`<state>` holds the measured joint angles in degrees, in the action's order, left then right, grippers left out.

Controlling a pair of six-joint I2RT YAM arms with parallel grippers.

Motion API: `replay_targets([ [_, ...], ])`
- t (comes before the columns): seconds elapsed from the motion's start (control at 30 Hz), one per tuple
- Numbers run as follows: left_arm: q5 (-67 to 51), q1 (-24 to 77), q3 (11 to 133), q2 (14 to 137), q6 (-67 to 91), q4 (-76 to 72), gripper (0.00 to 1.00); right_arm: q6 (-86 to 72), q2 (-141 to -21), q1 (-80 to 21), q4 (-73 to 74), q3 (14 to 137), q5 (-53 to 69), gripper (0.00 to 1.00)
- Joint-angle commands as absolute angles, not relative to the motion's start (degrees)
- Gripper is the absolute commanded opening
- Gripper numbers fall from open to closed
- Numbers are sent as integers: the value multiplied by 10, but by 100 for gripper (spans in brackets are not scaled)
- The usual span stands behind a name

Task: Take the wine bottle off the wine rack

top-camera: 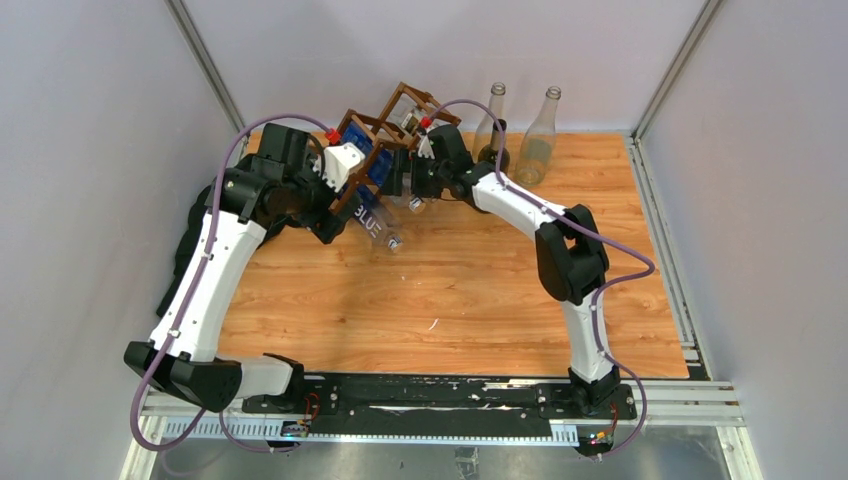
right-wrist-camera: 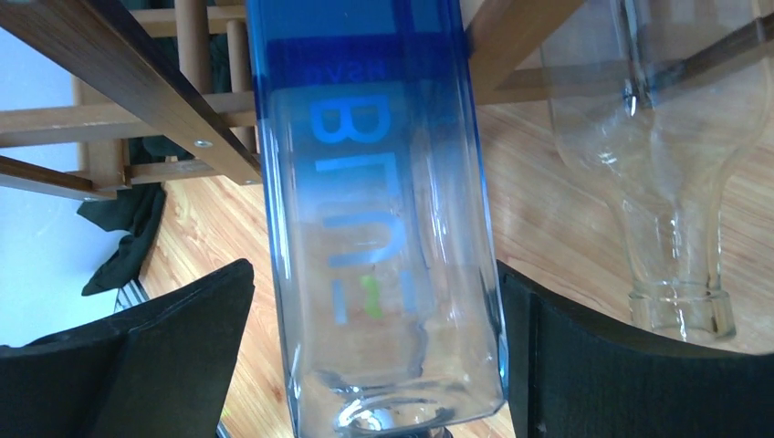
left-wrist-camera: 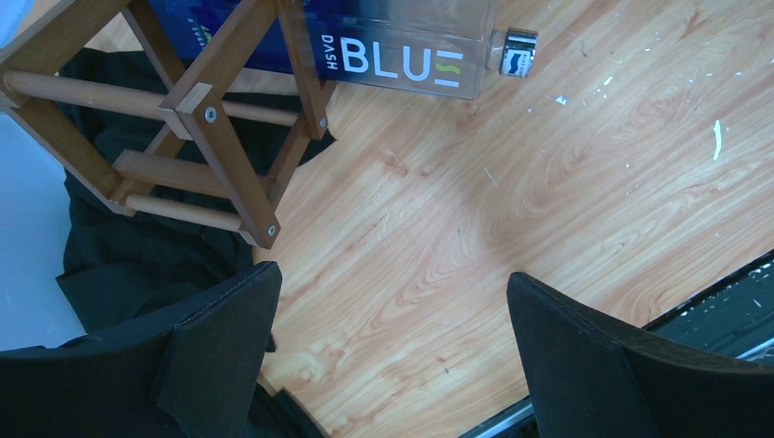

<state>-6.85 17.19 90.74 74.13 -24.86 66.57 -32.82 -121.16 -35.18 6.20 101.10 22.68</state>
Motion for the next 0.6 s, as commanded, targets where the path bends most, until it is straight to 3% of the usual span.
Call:
replay_targets([
  [0.0, -70, 168, 901, 728, -257, 670, 100, -354, -1230, -360, 33, 1037, 241, 97],
  [0.33, -71, 168, 899, 725, -260, 670, 100, -371, -1247, -367, 20, 1037, 245, 82],
  [0.57, -72, 168, 897, 724, -262, 670, 100, -375, -1220, -373, -15, 999, 248, 61],
])
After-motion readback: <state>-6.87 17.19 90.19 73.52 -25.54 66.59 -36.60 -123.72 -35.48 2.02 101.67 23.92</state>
